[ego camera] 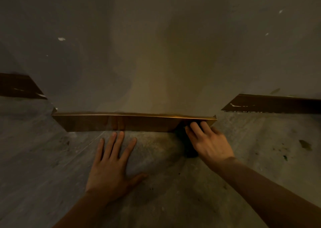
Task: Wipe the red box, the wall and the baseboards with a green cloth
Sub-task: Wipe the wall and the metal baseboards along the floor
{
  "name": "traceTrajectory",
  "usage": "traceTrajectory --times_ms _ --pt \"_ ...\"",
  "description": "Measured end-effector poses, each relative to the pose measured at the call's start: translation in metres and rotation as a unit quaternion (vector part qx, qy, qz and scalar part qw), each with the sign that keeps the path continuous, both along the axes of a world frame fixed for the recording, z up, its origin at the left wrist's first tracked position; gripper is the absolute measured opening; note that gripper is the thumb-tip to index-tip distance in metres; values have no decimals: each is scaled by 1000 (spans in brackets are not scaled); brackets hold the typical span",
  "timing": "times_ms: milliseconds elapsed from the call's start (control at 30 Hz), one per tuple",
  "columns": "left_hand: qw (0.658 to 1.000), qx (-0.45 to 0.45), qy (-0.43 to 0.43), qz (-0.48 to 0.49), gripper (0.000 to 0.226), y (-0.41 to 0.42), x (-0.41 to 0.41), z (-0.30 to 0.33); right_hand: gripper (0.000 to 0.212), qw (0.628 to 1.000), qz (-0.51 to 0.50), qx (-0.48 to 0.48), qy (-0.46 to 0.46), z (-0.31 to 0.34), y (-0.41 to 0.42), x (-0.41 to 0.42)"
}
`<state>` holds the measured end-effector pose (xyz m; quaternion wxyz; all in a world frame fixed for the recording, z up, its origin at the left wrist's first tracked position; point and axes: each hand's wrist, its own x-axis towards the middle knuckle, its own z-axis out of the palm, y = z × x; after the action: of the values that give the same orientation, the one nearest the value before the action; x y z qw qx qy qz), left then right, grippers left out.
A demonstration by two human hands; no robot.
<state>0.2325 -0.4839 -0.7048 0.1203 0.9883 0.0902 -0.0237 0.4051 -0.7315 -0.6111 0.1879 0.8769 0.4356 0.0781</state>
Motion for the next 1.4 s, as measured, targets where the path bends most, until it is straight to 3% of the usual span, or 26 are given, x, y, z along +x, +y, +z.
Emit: traceTrajectory --times_ms 200,533,767,933,1133,1400 --pt "1000 -7 -1 -1 105 0 -1 2 62 997 -77 -4 27 12 -4 -9" --pt "999 -21 44 -5 106 -1 3 23 56 965 -203 144 87 31 10 -43" --pt "991 -118 -57 -25 101 -4 8 55 49 926 -269 227 136 46 28 -68" --pt "980 -174 -73 -65 107 -11 15 82 42 871 -309 310 224 48 42 -81" --pt "970 -194 -97 -111 106 -12 19 106 40 820 -284 369 334 48 58 -94" --pt "969 -134 -158 -132 61 -5 13 130 42 675 -265 483 492 73 56 -99"
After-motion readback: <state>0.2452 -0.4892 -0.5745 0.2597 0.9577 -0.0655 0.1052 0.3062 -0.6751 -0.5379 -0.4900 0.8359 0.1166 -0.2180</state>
